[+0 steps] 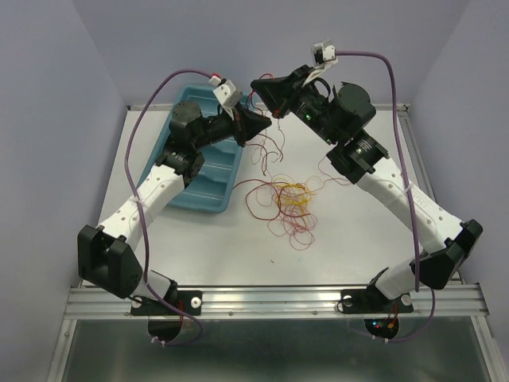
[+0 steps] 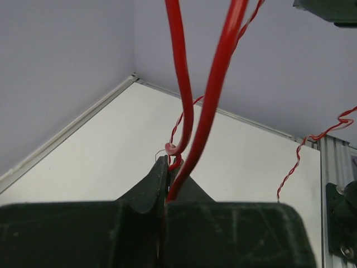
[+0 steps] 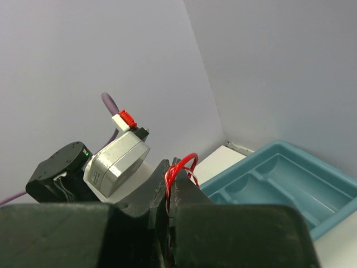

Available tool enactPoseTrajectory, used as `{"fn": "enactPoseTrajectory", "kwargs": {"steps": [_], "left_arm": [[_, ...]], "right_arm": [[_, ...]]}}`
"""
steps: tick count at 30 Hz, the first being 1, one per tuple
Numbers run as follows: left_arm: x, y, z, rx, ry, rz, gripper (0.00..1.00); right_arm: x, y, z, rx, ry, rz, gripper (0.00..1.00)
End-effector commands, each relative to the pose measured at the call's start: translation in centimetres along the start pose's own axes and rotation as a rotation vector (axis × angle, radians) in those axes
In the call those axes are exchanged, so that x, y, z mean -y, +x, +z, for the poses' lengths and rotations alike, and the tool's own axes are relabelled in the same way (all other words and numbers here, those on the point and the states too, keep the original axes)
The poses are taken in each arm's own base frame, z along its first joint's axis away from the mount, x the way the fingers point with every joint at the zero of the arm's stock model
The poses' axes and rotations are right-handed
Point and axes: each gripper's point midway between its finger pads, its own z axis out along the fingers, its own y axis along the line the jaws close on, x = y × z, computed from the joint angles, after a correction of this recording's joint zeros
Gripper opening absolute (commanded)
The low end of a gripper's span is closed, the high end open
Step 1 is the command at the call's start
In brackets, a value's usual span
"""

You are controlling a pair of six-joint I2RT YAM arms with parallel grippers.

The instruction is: Untangle the cables

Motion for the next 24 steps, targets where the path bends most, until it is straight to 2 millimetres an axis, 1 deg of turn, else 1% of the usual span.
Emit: {"fn": "enactPoseTrajectory", "kwargs": {"steps": [1, 3, 4, 5, 6, 7, 8, 9, 10, 11, 12, 13, 14, 15, 16, 17, 18, 19, 20, 21, 22, 23, 24], "left_arm": [[0.1, -4.2, -0.8, 0.079, -0.048, 0.074, 0.00], [-0.9, -5.4, -1.5, 0.068, -0.122, 0.080, 0.00], [-1.3, -6.0, -1.9, 0.065, -0.151, 0.082, 0.00], [-1.7, -5.9, -2.4, 0.036, -0.175, 0.081, 0.00], [-1.6, -7.9, -2.9, 0.055, -0.183, 0.109, 0.00], [-1.7, -8.5, -3.2, 0.052, -0.200, 0.116, 0.00], [-1.9, -8.8, -3.6, 0.036, -0.222, 0.107, 0.00], [-1.9, -10.9, -3.9, 0.062, -0.249, 0.138, 0.00], [-1.9, -11.6, -4.0, 0.062, -0.258, 0.143, 0.00], [-2.2, -11.9, -4.2, 0.049, -0.274, 0.139, 0.00], [-2.2, -12.3, -4.4, 0.041, -0.281, 0.137, 0.00], [-2.0, -14.1, -4.6, 0.065, -0.286, 0.158, 0.00], [-2.4, -14.4, -5.0, 0.058, -0.311, 0.151, 0.00], [-2.5, -15.0, -5.2, 0.063, -0.320, 0.156, 0.00], [-2.2, -16.5, -5.5, 0.086, -0.326, 0.175, 0.00], [-2.2, -16.8, -5.8, 0.078, -0.338, 0.168, 0.00], [-2.7, -17.3, -6.1, 0.082, -0.372, 0.169, 0.00], [-2.6, -18.9, -6.5, 0.099, -0.388, 0.212, 0.00], [-3.0, -19.0, -7.0, 0.082, -0.418, 0.207, 0.00], [-3.1, -19.5, -7.4, 0.083, -0.435, 0.216, 0.00], [-2.7, -20.9, -7.8, 0.104, -0.448, 0.236, 0.00], [-2.6, -21.4, -8.2, 0.108, -0.464, 0.244, 0.00], [-2.9, -21.8, -8.8, 0.112, -0.496, 0.262, 0.00]], "right_arm": [[-0.5, -1.2, -0.8, 0.052, -0.003, -0.012, 0.01], [0.3, -1.0, -1.4, 0.054, 0.037, -0.026, 0.18], [0.5, -0.9, -1.6, 0.055, 0.047, -0.035, 0.29], [0.8, -0.6, -2.2, 0.050, 0.060, -0.042, 0.49], [1.2, -0.5, -2.4, 0.052, 0.080, -0.052, 0.56], [1.5, -0.3, -2.6, 0.051, 0.091, -0.057, 0.66], [1.7, 0.1, -2.9, 0.045, 0.098, -0.061, 0.71], [1.9, 0.5, -3.3, 0.036, 0.103, -0.070, 0.76], [2.5, 0.8, -3.5, 0.036, 0.130, -0.073, 0.80], [2.5, 1.1, -3.7, 0.030, 0.129, -0.076, 0.88], [2.5, 0.9, -4.2, 0.035, 0.130, -0.080, 0.90], [2.9, 2.2, -4.5, 0.009, 0.138, -0.079, 0.94], [2.9, 2.5, -4.8, 0.004, 0.135, -0.082, 0.99], [2.7, 2.5, -5.4, 0.005, 0.124, -0.090, 1.00], [3.1, 3.8, -5.9, -0.017, 0.130, -0.090, 1.00], [3.2, 4.0, -6.3, -0.010, 0.129, -0.090, 1.00], [3.3, 4.3, -6.7, -0.008, 0.132, -0.092, 1.00], [3.7, 5.5, -7.8, -0.019, 0.140, -0.087, 1.00], [3.6, 5.5, -8.1, -0.007, 0.138, -0.086, 1.00], [3.8, 5.9, -8.5, -0.010, 0.142, -0.083, 1.00], [3.9, 6.2, -9.0, -0.012, 0.146, -0.080, 1.00], [4.5, 7.8, -9.6, -0.040, 0.157, -0.075, 1.00], [4.5, 8.2, -9.9, -0.041, 0.155, -0.072, 1.00]]}}
